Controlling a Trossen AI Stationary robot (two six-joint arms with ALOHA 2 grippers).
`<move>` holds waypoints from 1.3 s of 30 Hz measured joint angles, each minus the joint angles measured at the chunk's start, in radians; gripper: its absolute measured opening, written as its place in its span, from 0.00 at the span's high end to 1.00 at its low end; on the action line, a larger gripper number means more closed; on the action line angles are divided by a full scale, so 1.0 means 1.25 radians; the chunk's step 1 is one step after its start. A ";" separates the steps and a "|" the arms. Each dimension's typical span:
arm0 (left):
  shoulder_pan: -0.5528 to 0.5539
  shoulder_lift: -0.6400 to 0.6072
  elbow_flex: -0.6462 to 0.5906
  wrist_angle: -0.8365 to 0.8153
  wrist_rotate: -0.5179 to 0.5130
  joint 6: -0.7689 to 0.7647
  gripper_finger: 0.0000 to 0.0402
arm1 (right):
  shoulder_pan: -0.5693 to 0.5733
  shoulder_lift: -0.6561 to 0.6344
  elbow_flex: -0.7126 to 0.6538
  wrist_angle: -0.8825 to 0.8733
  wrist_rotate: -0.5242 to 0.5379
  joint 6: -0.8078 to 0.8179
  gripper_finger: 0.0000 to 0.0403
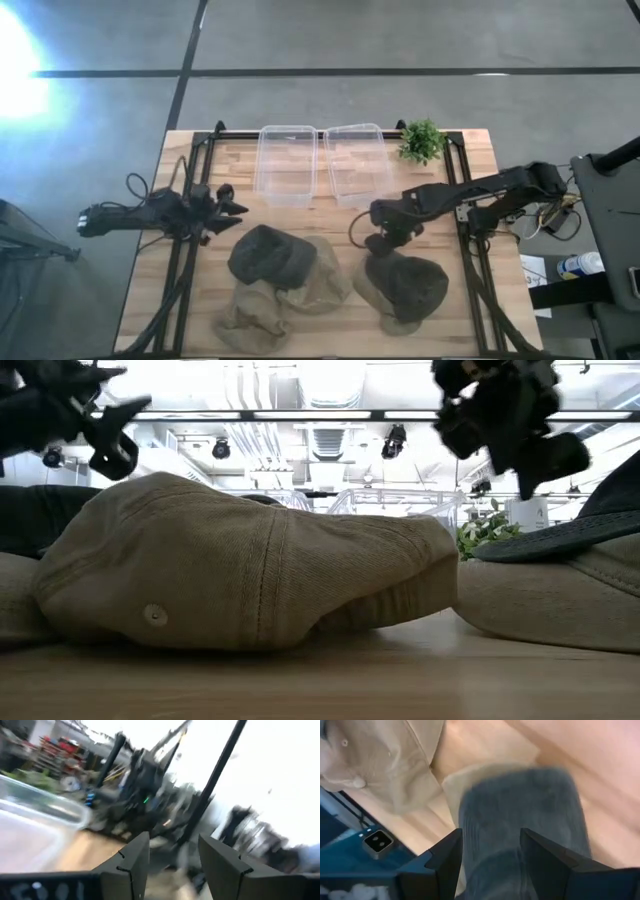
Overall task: Pick & Place hat
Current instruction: Put the right black cap into the right transparent bin
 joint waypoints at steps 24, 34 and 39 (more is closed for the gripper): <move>-0.001 0.122 0.030 0.129 -0.211 -0.365 0.59 | 0.177 -0.130 -0.188 0.163 0.063 0.464 0.52; -0.001 0.230 0.031 0.072 -0.156 -0.423 0.59 | 0.193 -0.047 -0.181 0.264 0.016 0.495 0.52; -0.001 0.242 0.032 0.073 -0.156 -0.419 0.59 | 0.226 -0.028 -0.170 0.264 0.001 0.494 0.52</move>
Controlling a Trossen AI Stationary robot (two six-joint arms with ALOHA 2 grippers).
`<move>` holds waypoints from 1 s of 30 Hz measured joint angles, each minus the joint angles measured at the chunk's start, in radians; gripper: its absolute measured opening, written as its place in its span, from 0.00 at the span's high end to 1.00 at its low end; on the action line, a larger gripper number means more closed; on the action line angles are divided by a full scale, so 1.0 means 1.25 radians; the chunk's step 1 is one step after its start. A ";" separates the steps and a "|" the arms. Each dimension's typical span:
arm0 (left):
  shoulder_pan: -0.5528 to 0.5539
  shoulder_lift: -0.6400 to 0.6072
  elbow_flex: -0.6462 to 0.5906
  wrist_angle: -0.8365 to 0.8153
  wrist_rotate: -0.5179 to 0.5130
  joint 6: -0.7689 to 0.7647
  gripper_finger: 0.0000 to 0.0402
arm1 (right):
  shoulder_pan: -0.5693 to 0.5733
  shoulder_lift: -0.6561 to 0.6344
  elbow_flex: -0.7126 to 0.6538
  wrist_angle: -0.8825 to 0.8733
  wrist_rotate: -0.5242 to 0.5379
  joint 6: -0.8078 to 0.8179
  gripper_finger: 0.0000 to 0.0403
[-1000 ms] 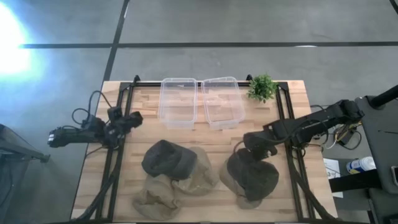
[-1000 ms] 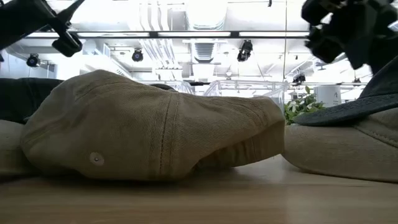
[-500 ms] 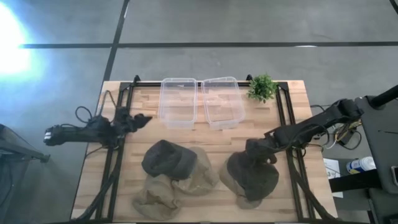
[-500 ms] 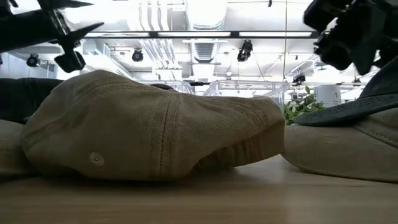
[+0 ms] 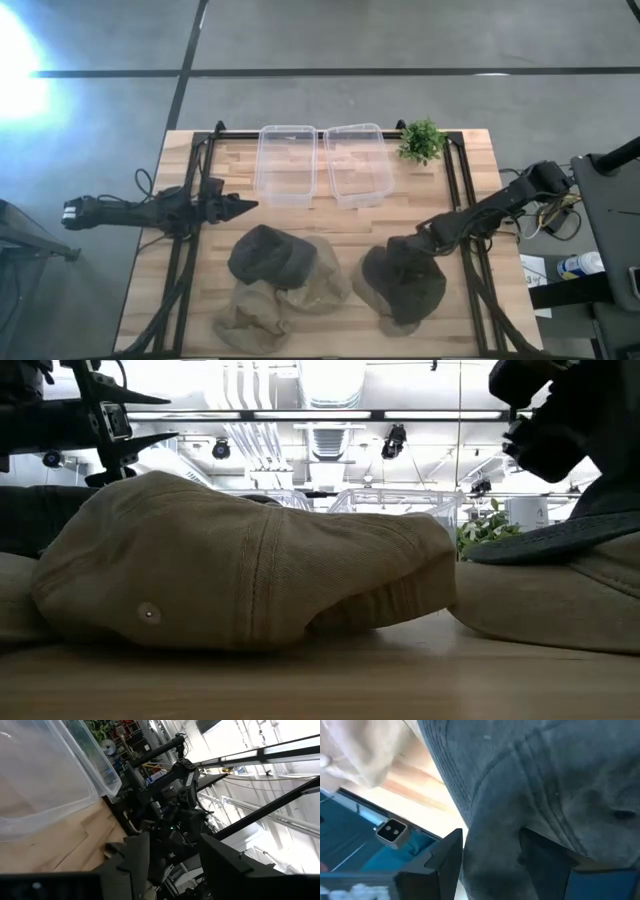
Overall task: Pick & Place hat
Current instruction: Put the right black cap into the right transparent bin
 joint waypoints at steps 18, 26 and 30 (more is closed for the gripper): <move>0.000 0.009 0.000 -0.001 -0.001 0.011 0.59 | 0.022 -0.049 0.024 -0.001 -0.006 -0.091 0.97; -0.001 0.010 0.000 0.001 -0.001 0.017 0.59 | -0.007 -0.208 0.117 0.000 0.247 -0.250 0.98; -0.001 0.009 0.000 0.008 -0.002 0.017 0.59 | -0.068 -0.254 0.191 0.014 0.445 -0.445 0.98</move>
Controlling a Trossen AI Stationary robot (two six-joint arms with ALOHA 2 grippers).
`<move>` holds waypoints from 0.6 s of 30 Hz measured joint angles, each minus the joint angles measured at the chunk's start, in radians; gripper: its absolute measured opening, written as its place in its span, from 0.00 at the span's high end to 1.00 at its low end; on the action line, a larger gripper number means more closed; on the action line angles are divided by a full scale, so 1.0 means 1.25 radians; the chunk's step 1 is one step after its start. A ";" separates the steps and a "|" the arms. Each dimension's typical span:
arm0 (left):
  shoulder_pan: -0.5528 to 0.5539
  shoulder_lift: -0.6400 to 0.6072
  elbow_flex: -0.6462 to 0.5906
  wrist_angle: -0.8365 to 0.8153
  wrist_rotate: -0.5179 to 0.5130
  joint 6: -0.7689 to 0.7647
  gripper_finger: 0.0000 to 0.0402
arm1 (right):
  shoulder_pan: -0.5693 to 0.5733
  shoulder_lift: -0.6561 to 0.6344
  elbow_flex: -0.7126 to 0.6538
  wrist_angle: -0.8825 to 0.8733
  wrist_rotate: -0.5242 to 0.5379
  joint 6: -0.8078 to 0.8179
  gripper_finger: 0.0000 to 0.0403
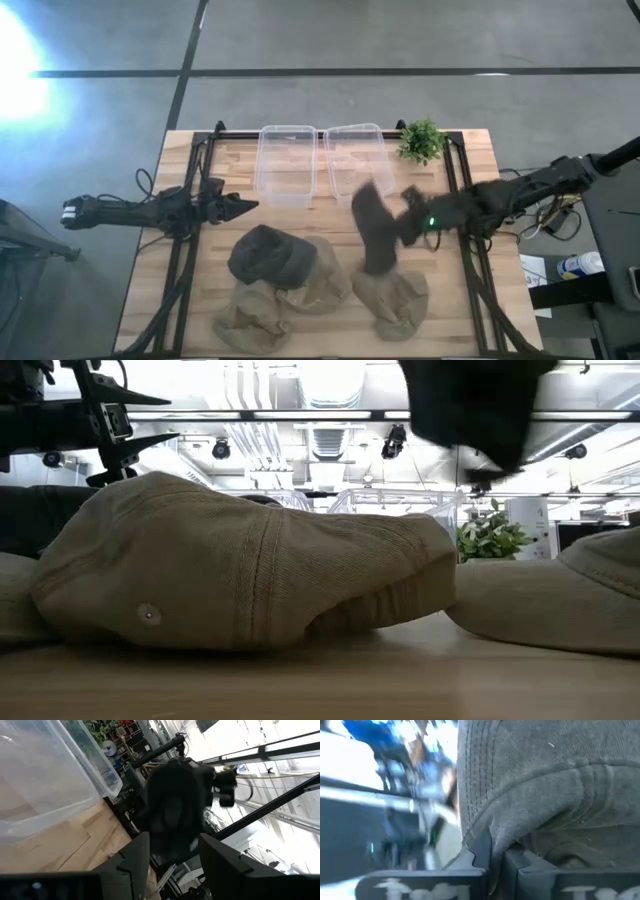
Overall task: Pick & Place hat
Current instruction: Put the right black cap into the right transparent bin
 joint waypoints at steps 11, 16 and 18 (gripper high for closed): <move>0.000 0.001 0.000 0.000 -0.008 0.002 0.59 | -0.402 0.080 0.167 0.023 -0.153 -0.586 0.98; 0.001 0.001 0.000 0.000 -0.013 0.002 0.59 | -0.586 0.186 0.229 -0.009 -0.309 -0.786 0.98; 0.001 0.001 0.000 0.000 -0.013 0.002 0.59 | -0.645 0.234 0.248 -0.039 -0.387 -0.831 0.98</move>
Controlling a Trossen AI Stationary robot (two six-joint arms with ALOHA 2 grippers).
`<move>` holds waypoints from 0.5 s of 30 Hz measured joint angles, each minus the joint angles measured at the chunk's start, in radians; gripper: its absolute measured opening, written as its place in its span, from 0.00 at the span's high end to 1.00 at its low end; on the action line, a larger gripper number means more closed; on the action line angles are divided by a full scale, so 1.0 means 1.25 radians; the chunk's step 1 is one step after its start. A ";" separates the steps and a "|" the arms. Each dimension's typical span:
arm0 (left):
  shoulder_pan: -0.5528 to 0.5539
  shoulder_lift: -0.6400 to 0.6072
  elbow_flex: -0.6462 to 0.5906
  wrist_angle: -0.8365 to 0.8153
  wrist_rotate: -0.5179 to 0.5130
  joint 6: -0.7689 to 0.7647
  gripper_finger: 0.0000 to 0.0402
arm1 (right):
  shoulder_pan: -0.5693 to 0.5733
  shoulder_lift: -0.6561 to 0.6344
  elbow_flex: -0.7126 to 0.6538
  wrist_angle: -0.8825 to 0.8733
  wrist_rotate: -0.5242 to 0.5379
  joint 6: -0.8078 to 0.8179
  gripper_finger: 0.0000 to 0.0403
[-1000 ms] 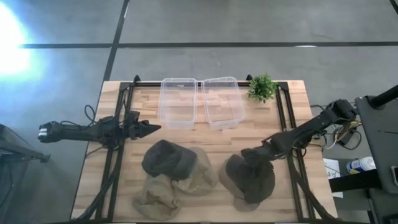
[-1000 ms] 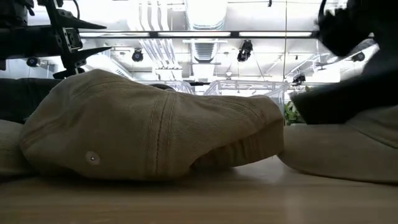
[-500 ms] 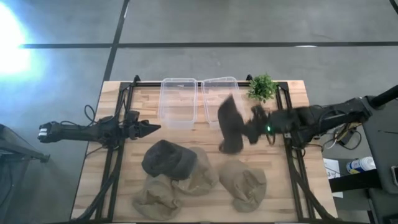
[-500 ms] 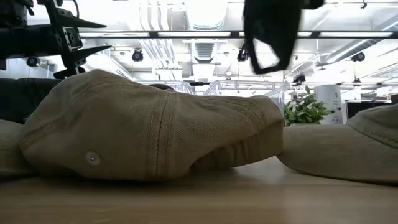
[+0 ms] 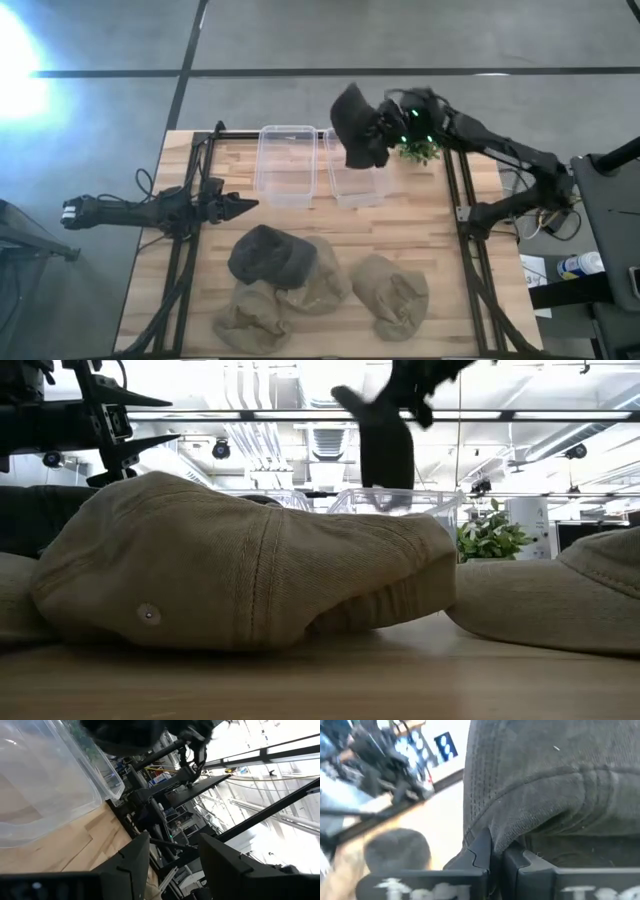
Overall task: Pick & Place hat
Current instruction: Put the right black cap into the right transparent bin
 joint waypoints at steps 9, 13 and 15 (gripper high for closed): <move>0.000 0.000 0.000 0.000 -0.014 -0.025 0.59 | -0.100 0.212 -0.003 -0.081 -0.191 -0.115 0.98; 0.000 0.000 0.000 -0.001 -0.026 -0.026 0.59 | -0.101 0.282 -0.003 -0.133 -0.205 -0.105 0.98; 0.000 0.000 0.000 -0.002 -0.027 -0.037 0.59 | -0.100 0.302 0.000 -0.159 -0.201 -0.101 0.96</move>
